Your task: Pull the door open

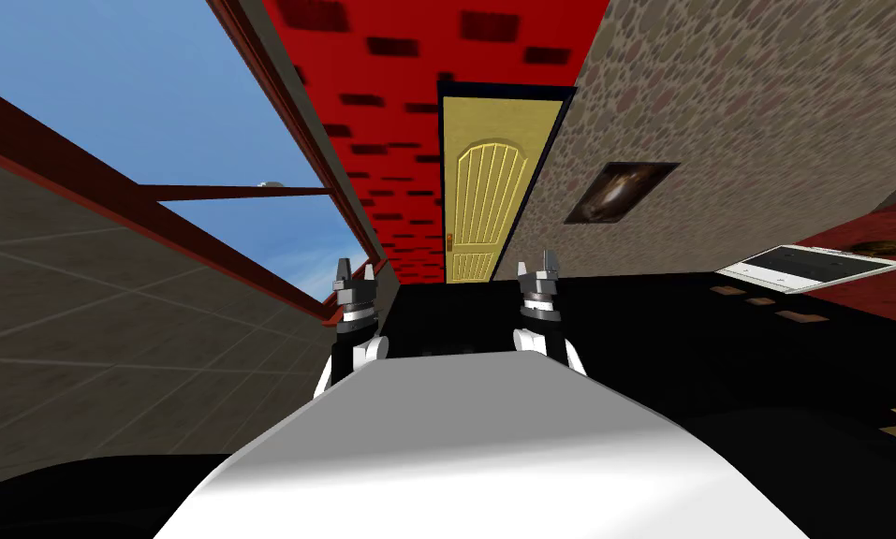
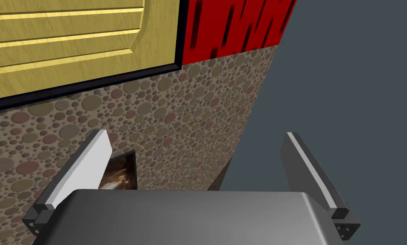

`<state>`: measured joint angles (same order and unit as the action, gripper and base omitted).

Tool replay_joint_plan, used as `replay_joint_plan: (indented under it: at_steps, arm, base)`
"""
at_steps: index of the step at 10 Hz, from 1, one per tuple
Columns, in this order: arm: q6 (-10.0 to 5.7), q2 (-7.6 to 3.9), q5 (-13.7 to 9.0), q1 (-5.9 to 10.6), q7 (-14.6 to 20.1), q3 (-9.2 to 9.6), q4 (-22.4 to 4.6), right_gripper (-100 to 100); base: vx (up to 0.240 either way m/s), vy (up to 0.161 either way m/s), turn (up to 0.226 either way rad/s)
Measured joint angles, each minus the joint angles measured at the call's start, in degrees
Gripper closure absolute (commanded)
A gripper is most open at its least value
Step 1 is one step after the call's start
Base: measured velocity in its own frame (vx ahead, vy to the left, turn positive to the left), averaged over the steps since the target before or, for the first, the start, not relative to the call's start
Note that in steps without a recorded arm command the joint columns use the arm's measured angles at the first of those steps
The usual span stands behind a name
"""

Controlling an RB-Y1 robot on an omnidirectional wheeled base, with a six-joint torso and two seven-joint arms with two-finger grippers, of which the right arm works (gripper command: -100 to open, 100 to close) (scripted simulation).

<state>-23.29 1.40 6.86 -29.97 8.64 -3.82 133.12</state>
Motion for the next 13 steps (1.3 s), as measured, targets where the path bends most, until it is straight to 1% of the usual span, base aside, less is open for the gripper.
replay_joint_plan:
  at_steps: [2,4,5,6,11,13]
  arm:
    - [0.06,-1.10,-2.33,1.00,1.00,0.03,-1.68,-100]
    - [-0.13,-2.04,-4.85,1.56,2.12,0.37,-3.36,-100]
    - [-0.35,-2.30,-5.85,1.85,2.54,0.63,-4.26,-100]
    - [-0.36,-2.69,-7.12,2.54,3.01,0.80,-5.33,-100]
    - [-0.85,-4.21,-12.26,3.69,5.27,1.54,-8.83,-100]
    - [-0.57,-4.54,-14.30,4.54,6.02,1.98,-10.12,-100]
  base:
    - [0.121,0.018,0.058]
    - [0.120,0.022,0.056]
    - [0.122,0.014,0.068]
    - [0.107,0.006,0.068]
    - [0.091,0.005,0.052]
    - [0.090,0.009,0.061]
